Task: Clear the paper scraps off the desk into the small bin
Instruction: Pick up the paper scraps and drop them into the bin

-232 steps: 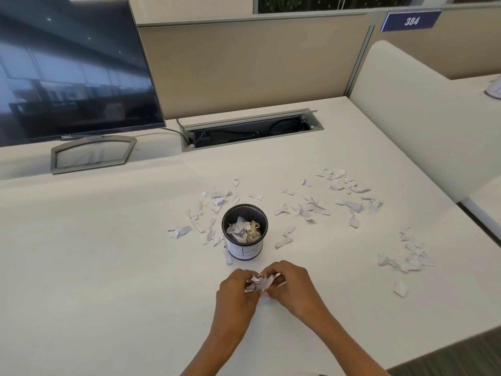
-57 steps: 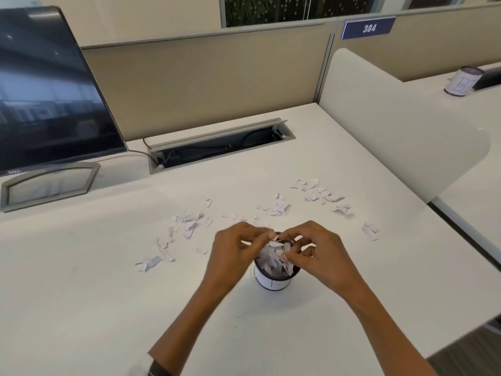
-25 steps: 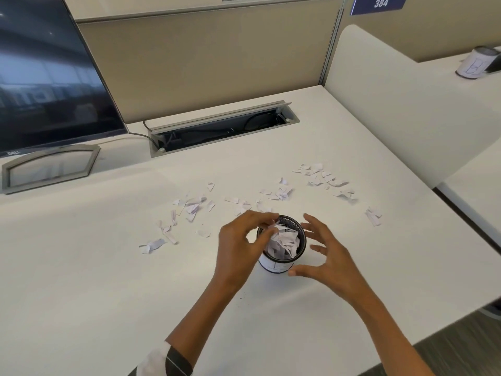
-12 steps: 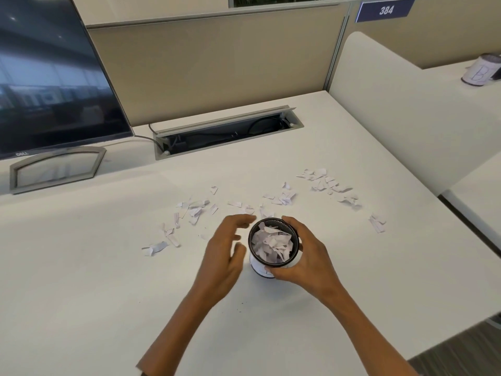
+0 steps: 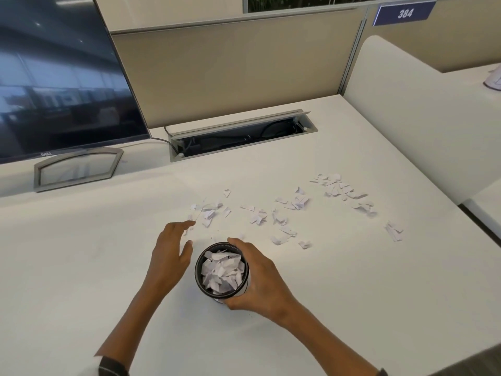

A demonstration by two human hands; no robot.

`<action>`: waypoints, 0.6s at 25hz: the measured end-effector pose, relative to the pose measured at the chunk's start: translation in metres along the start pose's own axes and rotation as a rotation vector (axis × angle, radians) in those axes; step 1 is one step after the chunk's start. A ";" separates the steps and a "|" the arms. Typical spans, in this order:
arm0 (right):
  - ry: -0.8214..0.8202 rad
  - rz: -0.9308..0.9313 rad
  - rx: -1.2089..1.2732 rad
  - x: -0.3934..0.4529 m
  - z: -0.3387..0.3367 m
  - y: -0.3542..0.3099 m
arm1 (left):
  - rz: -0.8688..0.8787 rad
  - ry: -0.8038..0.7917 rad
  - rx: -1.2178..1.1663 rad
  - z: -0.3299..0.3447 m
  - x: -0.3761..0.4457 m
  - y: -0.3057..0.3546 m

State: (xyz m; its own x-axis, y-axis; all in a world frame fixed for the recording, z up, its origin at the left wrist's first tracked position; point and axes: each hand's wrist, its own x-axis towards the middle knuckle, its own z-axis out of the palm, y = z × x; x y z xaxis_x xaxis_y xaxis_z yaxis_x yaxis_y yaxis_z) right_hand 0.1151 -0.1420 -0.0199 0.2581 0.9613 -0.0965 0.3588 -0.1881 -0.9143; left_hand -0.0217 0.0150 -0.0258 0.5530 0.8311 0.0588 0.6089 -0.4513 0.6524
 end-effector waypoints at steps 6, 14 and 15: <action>-0.024 0.010 0.001 0.002 -0.002 0.008 | -0.271 -0.213 0.381 0.010 0.021 -0.014; 0.107 0.082 0.224 0.010 -0.059 0.029 | -0.347 -0.363 0.564 0.031 0.040 -0.004; 0.241 0.143 0.240 0.013 -0.074 0.037 | -0.285 -0.374 0.568 0.034 0.045 -0.001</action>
State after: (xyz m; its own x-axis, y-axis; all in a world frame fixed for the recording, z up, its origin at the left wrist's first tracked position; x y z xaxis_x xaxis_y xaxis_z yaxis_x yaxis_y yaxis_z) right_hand 0.1978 -0.1510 -0.0259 0.5046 0.8483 -0.1607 0.0908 -0.2372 -0.9672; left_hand 0.0216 0.0419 -0.0493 0.4250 0.8205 -0.3824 0.9023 -0.4178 0.1064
